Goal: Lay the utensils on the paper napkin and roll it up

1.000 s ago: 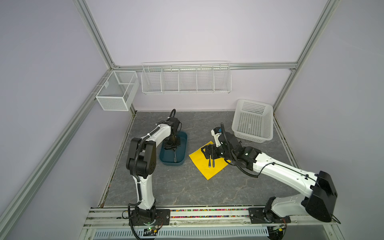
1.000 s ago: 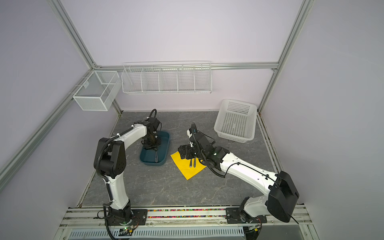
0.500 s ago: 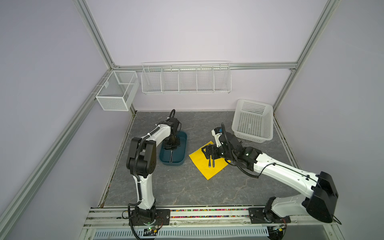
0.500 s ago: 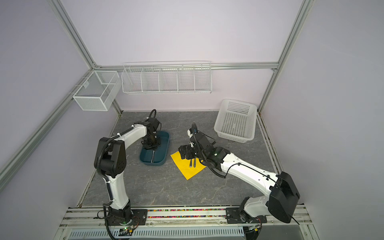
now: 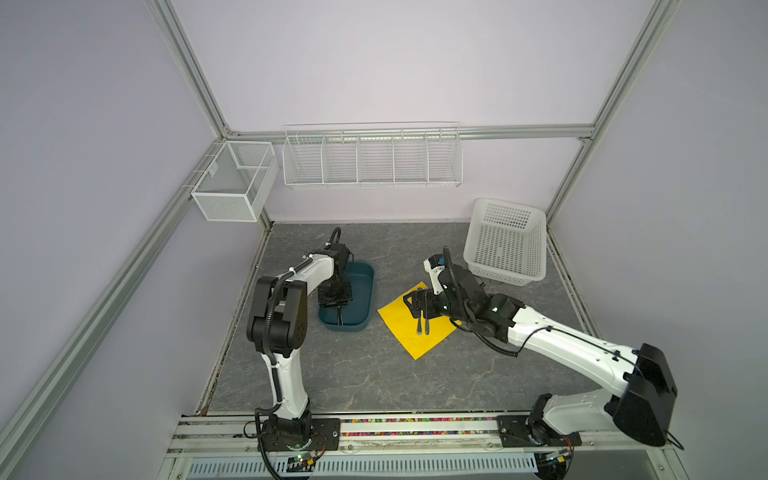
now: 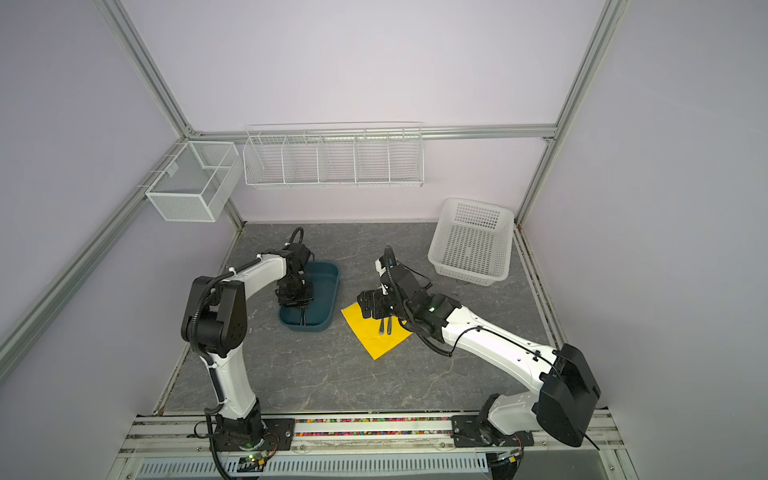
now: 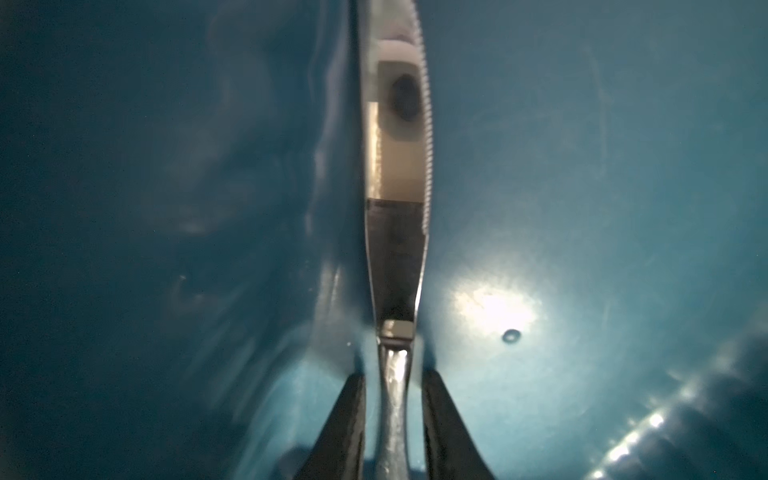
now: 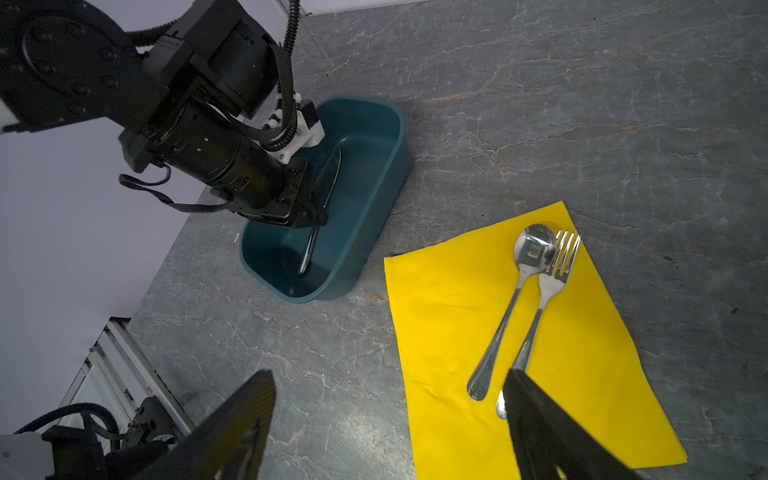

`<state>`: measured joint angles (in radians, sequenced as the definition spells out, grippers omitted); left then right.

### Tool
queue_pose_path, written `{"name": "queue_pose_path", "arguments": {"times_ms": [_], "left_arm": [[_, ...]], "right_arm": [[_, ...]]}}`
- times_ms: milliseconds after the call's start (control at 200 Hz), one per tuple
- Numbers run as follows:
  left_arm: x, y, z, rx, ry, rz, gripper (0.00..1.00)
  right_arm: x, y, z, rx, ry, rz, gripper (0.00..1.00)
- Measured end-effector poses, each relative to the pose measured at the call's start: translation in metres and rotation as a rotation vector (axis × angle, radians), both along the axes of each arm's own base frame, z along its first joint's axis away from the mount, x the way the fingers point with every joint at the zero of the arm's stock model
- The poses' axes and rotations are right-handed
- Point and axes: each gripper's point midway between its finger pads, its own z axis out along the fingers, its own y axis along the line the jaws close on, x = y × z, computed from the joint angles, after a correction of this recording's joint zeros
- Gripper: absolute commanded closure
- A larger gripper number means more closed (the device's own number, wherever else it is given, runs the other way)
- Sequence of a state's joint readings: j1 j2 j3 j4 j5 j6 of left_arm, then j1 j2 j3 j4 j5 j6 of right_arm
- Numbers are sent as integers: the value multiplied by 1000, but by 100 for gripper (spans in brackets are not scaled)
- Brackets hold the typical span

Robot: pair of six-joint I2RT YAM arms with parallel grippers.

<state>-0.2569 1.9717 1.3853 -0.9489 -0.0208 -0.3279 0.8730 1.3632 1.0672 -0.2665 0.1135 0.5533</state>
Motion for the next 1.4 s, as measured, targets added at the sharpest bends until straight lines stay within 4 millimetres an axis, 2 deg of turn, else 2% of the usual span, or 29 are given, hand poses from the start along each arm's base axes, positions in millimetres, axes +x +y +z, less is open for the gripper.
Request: {"name": "queue_pose_path", "arguments": {"times_ms": [240,470,605,770,975,1405], "left_arm": [[2,-6,-4,-30,6,-11,76],[4,-13,-5,-70,5,-12,87],[6,-18,-4,-101,1,-13,86],[6,-20,-4,-109,-1,-2,79],[6,-21,-4,-108,-1,-2,75],[6,-20,-6,-84,5,-1,86]], "right_arm": [[0,0,0,1,1,1,11],[0,0,0,0,1,0,11],[0,0,0,0,1,0,11],[0,0,0,1,2,-1,11],[0,0,0,4,5,-4,11],[0,0,0,7,8,-11,11]]}}
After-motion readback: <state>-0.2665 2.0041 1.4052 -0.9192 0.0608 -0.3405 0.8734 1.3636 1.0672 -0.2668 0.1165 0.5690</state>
